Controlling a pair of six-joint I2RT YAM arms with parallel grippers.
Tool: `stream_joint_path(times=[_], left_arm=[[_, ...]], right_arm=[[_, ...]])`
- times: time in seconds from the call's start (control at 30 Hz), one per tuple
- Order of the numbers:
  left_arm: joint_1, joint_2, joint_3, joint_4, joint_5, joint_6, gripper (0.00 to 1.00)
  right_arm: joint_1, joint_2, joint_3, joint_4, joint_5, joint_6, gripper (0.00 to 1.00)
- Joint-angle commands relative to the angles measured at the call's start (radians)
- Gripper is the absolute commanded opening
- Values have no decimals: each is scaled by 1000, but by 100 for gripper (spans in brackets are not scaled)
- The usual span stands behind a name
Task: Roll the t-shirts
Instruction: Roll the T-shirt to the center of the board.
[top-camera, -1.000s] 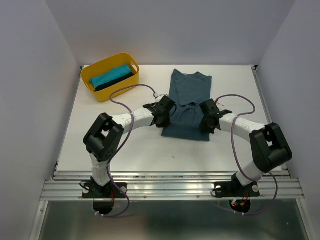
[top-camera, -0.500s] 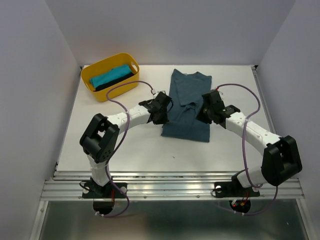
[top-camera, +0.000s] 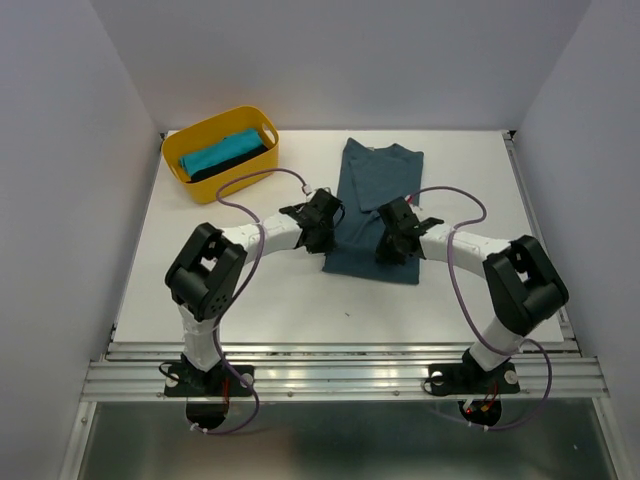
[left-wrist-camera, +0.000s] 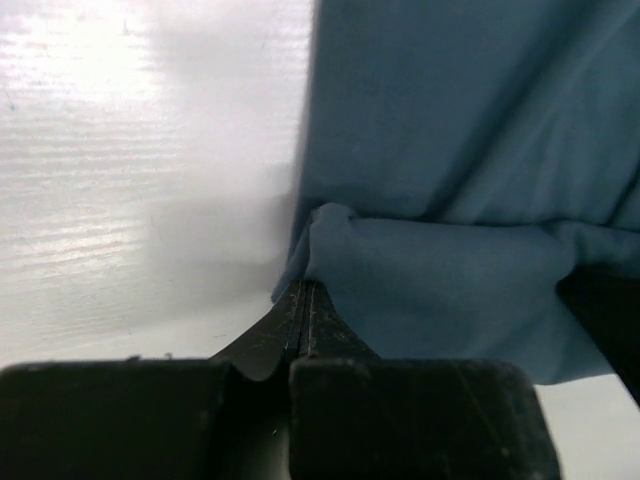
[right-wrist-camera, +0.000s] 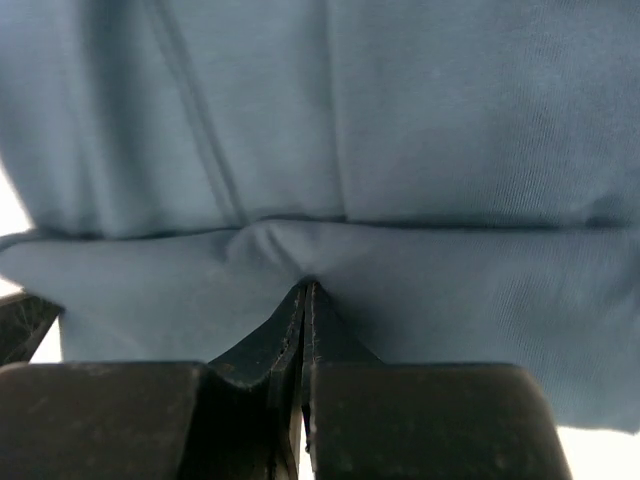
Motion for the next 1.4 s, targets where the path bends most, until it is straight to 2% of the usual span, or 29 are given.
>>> stream_joint_path(times=[0.0, 0.13, 0.3, 0.43, 0.47, 0.63, 0.67, 0.7, 0.77, 0.83, 0.9, 1.03, 1.17, 1.23, 1.37], left_arm=[[2, 1, -34, -6, -16, -1, 2], [5, -56, -35, -31, -61, 4, 2], [5, -178, -27, -72, -102, -1, 6], [5, -269, -73, -67, -90, -8, 13], [4, -281, -84, -69, -85, -15, 15], [7, -337, -216, 20, 39, -53, 49], [7, -338, -231, 47, 56, -67, 50], [5, -338, -259, 60, 100, -73, 51], [5, -344, -285, 98, 126, -82, 60], [7, -350, -319, 118, 133, -87, 74], [5, -361, -345, 146, 136, -94, 82], [7, -358, -379, 202, 136, -117, 82], [8, -323, -397, 236, 136, -139, 76], [8, -301, -409, 245, 139, -147, 71], [18, -271, -432, 311, 145, -174, 68]], right_arm=[[-5, 35, 15, 15, 57, 4, 1], [-5, -66, 46, -38, 93, -11, 1], [-5, -238, 96, -153, 201, -57, 10], [-5, -382, 31, -200, 230, -50, 29], [-15, -413, 6, -212, 213, -40, 37], [-24, -620, -192, -218, 169, 99, 60], [-24, -647, -261, -217, 163, 119, 66], [-24, -673, -293, -213, 153, 137, 69], [-24, -741, -370, -210, 135, 176, 75], [-24, -778, -410, -210, 124, 207, 77], [-24, -818, -454, -209, 113, 226, 81], [-24, -835, -496, -180, 116, 243, 82], [-24, -809, -511, -144, 141, 240, 74], [-35, -775, -514, -105, 146, 225, 72], [-76, -715, -527, -43, 120, 196, 68]])
